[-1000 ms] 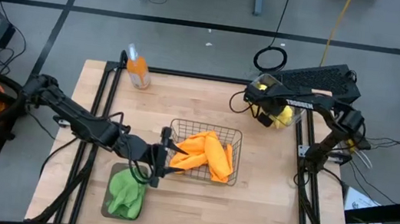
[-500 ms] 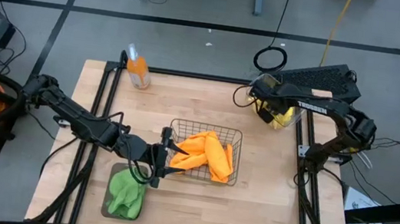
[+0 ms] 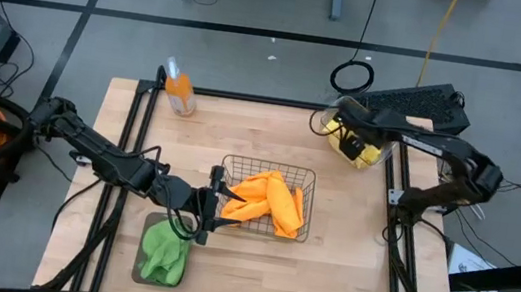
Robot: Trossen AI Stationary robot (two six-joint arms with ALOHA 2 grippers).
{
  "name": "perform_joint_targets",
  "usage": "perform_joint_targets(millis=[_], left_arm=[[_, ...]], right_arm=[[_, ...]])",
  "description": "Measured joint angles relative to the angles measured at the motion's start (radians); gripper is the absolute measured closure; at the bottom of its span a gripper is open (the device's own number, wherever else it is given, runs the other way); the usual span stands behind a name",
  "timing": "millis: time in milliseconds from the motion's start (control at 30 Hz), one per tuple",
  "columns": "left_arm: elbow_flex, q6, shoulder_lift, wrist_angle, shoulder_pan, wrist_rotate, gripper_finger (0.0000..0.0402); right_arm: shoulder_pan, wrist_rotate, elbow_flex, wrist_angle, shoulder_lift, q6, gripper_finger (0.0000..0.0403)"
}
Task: Sort microfiber towel by color & place in baskets
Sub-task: Put the yellow microfiber towel into the transparent bin, then adjust the yellow microfiber towel into the transparent bin, then return to Home Position
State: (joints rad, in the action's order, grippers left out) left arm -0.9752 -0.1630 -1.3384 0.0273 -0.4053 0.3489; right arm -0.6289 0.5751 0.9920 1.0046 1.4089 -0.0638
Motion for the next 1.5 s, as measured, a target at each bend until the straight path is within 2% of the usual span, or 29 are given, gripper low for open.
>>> perform_joint_targets(millis=[133,233,300,400,567,633,800,933,1167,1300,1433,1500], left_arm=[[0.000,0.000,0.000,-0.002,0.000,0.000,0.0160],[0.000,0.000,0.000,-0.002,0.000,0.000,0.0160],[0.000,0.000,0.000,0.000,0.000,0.000,0.0160],[0.000,0.000,0.000,0.002,0.000,0.000,0.0160],[0.000,0.000,0.000,0.002,-0.001,0.000,0.0160],[0.000,0.000,0.000,0.002,-0.001,0.000,0.0160],[0.000,0.000,0.000,0.003,0.000,0.000,0.0160],[0.000,0.000,0.000,0.002,0.000,0.000,0.0160],[0.000,0.000,0.000,0.000,0.000,0.000,0.0160],[0.000,0.000,0.000,-0.010,0.000,0.000,0.0160],[0.000,0.001,0.000,-0.013,0.000,0.000,0.0160],[0.000,0.001,0.000,-0.013,0.000,0.000,0.0160]], right_arm=[[0.003,-0.018,0.000,0.002,-0.103,-0.010,0.0116],[0.002,-0.111,0.000,-0.017,-0.171,-0.029,0.0133],[0.002,-0.156,-0.010,-0.070,-0.208,-0.046,0.0157],[-0.003,-0.177,-0.053,-0.154,-0.234,-0.055,0.0215],[-0.044,-0.186,-0.146,-0.270,-0.214,-0.057,0.0350],[-0.057,-0.189,-0.186,-0.303,-0.198,-0.051,0.0388],[-0.094,-0.190,-0.250,-0.372,-0.149,-0.055,0.0385],[-0.098,-0.192,-0.262,-0.391,-0.125,-0.036,0.0399],[-0.098,-0.190,-0.262,-0.379,-0.200,-0.045,0.0387],[-0.096,-0.190,-0.262,-0.307,-0.282,-0.087,0.0361],[-0.066,-0.190,-0.262,-0.244,-0.386,-0.118,0.0318],[-0.039,-0.223,-0.262,-0.239,-0.444,-0.133,0.0296]])
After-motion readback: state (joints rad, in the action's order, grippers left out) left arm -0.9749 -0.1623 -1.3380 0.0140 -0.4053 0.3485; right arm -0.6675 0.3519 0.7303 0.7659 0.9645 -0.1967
